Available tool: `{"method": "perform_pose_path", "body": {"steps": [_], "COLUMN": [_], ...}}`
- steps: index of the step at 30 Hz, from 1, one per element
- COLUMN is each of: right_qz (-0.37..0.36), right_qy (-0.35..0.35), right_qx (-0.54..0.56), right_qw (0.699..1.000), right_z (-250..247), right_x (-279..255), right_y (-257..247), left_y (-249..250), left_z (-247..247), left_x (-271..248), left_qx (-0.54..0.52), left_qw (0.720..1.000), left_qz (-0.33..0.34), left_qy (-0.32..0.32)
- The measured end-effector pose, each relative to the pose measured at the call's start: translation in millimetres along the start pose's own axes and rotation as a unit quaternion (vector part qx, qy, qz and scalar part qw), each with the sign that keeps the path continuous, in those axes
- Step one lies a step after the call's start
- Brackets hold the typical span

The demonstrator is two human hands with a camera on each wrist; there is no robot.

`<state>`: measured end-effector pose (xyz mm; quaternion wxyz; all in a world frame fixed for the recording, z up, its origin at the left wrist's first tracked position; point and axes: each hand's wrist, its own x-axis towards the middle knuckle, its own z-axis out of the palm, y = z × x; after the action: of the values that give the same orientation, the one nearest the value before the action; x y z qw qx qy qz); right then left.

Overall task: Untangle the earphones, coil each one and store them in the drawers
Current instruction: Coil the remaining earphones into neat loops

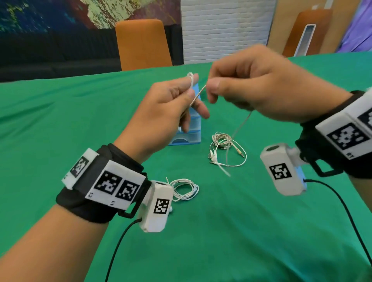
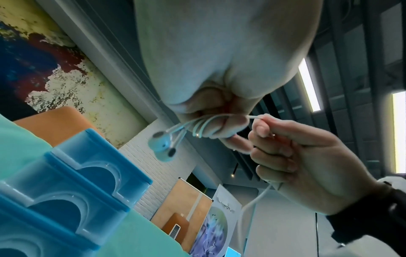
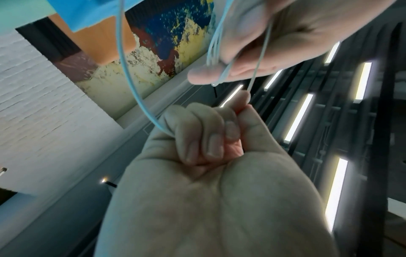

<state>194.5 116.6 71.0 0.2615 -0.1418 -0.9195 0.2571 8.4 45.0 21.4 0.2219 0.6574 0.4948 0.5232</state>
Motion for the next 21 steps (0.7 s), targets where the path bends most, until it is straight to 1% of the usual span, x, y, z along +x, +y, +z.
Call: {"method": "perform_pose_path", "body": {"steps": [3, 5, 8, 11, 14, 16, 18, 19, 21], "right_qz": [0.009, 0.027, 0.071, 0.097, 0.104, 0.102, 0.098, 0.094, 0.079], "right_qy": [0.062, 0.088, 0.1, 0.063, 0.008, -0.018, -0.05, -0.07, -0.106], "right_qx": [-0.037, -0.045, 0.0, 0.062, 0.087, 0.071, 0.039, 0.026, 0.01], "right_qw": [0.997, 0.995, 0.992, 0.991, 0.991, 0.992, 0.993, 0.993, 0.991], "right_z": [-13, -17, -10, 12, 35, 46, 52, 53, 51], "right_x": [4, 5, 2, -4, -9, -12, -15, -16, -17], "right_y": [10, 20, 38, 50, 52, 51, 46, 42, 30], "left_y": [4, 8, 13, 13, 12, 12, 10, 9, 8], "left_z": [1, 1, -2, -3, 0, 1, 1, 2, 3], "left_x": [-2, -2, -1, -1, -1, 1, 3, 3, 5], "left_qx": [-0.038, -0.069, -0.132, -0.177, -0.211, -0.248, -0.281, -0.282, -0.227], "left_qw": [0.999, 0.997, 0.99, 0.983, 0.977, 0.967, 0.957, 0.957, 0.972], "left_qz": [-0.028, -0.034, -0.028, -0.03, -0.045, -0.059, -0.056, -0.049, -0.028], "left_qy": [-0.004, -0.01, -0.038, -0.032, -0.004, 0.023, 0.05, 0.056, 0.057]}}
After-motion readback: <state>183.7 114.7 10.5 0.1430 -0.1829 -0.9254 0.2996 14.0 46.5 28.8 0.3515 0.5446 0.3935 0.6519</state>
